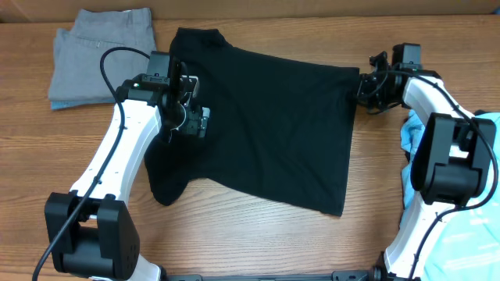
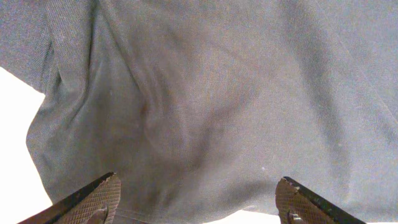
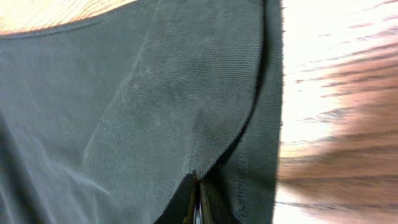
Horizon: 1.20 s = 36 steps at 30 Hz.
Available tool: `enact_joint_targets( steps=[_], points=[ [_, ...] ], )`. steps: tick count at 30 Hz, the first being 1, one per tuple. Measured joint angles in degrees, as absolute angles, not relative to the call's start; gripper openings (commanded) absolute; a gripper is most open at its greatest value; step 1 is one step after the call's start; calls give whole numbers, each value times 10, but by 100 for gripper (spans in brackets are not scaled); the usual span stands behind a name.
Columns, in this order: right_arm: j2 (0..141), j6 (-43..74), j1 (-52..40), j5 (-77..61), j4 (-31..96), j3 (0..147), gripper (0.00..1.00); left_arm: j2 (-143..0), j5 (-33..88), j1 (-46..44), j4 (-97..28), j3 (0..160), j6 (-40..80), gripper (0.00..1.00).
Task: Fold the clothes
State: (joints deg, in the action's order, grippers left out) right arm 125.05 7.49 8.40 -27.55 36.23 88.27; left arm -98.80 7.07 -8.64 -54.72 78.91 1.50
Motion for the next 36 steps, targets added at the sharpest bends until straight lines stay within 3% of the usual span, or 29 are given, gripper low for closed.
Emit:
enact_joint_targets(
  steps=[9, 10, 11, 12, 14, 19, 27, 36],
  points=[
    [1238, 75, 120, -288, 387, 882, 4, -988, 71, -86, -547, 789, 15, 82],
    [1232, 75, 121, -290, 389, 882, 10, -988, 71, -86, -547, 789, 15, 82],
    [1230, 74, 122, -290, 390, 882, 33, -988, 71, -86, -546, 789, 15, 82],
    [1221, 74, 124, -292, 390, 882, 43, -988, 71, -86, -545, 789, 15, 82],
    [1216, 75, 124, -292, 391, 882, 43, -988, 71, -86, -544, 789, 15, 82],
    [1213, 76, 124, -291, 435, 881, 28, -988, 71, -86, -545, 789, 15, 81],
    [1169, 50, 124, -294, 583, 877, 34, -988, 67, -86, -601, 811, 8, 79],
    [983, 45, 122, -296, 735, 877, 42, -987, 36, -85, -746, 945, 3, 85]
  ],
)
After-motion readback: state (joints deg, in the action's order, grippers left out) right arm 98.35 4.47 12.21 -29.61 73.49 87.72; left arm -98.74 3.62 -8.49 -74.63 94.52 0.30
